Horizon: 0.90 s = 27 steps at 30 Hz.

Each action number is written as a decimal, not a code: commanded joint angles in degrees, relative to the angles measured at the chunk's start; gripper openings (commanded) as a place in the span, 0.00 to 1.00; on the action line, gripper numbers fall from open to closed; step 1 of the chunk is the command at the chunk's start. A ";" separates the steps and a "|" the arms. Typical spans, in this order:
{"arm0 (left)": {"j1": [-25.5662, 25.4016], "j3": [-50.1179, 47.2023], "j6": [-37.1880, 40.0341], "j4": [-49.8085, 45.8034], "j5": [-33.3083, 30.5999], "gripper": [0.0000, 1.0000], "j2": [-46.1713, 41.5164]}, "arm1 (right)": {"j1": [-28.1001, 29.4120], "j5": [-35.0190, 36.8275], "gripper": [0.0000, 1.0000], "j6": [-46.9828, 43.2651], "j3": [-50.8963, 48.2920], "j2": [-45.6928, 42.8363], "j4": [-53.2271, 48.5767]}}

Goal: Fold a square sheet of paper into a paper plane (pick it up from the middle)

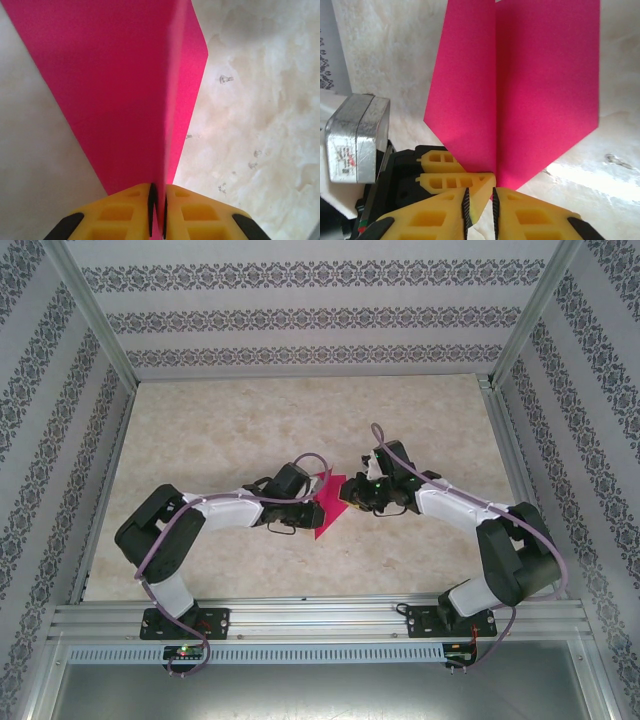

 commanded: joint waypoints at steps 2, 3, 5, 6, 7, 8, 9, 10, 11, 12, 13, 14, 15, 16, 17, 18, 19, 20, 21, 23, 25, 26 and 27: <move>2.43 -0.49 0.11 4.74 8.98 0.16 2.23 | 1.55 1.05 0.19 1.29 -0.19 0.25 4.30; 2.78 -0.37 0.21 4.89 9.91 0.16 2.83 | 2.02 1.00 0.18 1.44 0.05 0.68 4.75; 3.41 0.11 0.54 4.88 11.52 0.16 3.94 | 2.79 0.94 0.17 1.69 0.48 1.42 5.57; 3.63 0.36 0.84 4.78 12.29 0.16 4.58 | 3.12 0.73 0.16 1.68 0.76 1.80 6.07; 3.86 0.68 0.91 4.48 12.83 0.16 5.11 | 3.35 0.68 0.16 1.71 1.01 2.21 6.42; 4.08 0.93 1.00 4.44 13.25 0.16 5.57 | 3.74 0.64 0.16 1.80 1.30 2.76 6.49; 4.33 1.04 1.01 4.68 13.80 0.15 5.96 | 4.01 0.59 0.15 1.80 1.63 3.28 6.86; 4.57 1.02 0.93 4.75 14.12 0.15 6.18 | 4.17 0.59 0.15 1.95 1.74 3.78 7.14; 4.81 1.03 0.84 4.95 14.55 0.15 6.35 | 4.29 0.39 0.15 2.20 1.89 4.50 7.56; 5.08 1.00 0.75 5.11 15.11 0.15 6.39 | 4.39 0.00 0.14 2.37 1.94 5.16 8.24; 5.29 1.03 0.83 5.13 15.61 0.15 6.63 | 4.54 -0.30 0.14 2.54 1.98 5.78 8.83; 5.64 1.12 0.90 4.96 16.18 0.15 6.88 | 4.63 -0.26 0.14 2.83 2.10 6.30 9.31; 5.91 1.16 0.92 4.95 16.79 0.15 7.06 | 4.61 -0.16 0.13 3.08 2.07 6.69 9.84; 6.15 1.24 0.92 5.03 17.49 0.15 7.31 | 4.65 -0.16 0.14 3.35 2.16 7.13 10.29; 6.50 1.36 1.00 4.94 18.23 0.15 7.55 | 4.65 -0.29 0.13 3.44 2.40 7.59 10.58; 6.75 1.48 1.16 4.78 19.06 0.15 7.89 | 4.65 -0.42 0.13 3.42 2.73 8.25 10.79; 6.89 1.70 1.27 4.64 19.65 0.15 8.12 | 4.65 -0.55 0.14 3.45 2.97 8.70 11.08; 7.12 1.94 1.36 4.48 20.10 0.15 8.36 | 4.74 -0.76 0.13 3.69 3.12 9.22 11.67; 7.25 2.02 1.49 4.36 20.41 0.15 8.52 | 4.72 -1.12 0.13 3.81 3.37 9.78 12.07; 7.47 2.59 1.86 3.76 20.97 0.15 8.75 | 4.74 -1.74 0.13 3.99 4.05 10.77 12.52; 7.52 3.09 2.21 2.97 21.13 0.15 8.81 | 4.82 -2.01 0.13 4.16 4.40 11.79 13.13; 7.60 3.28 2.40 2.62 21.20 0.15 8.78 | 4.83 -2.08 0.13 4.40 4.41 12.31 13.56; 7.56 3.46 2.41 2.49 21.23 0.15 8.76 | 4.85 -2.28 0.14 4.53 4.44 12.79 14.14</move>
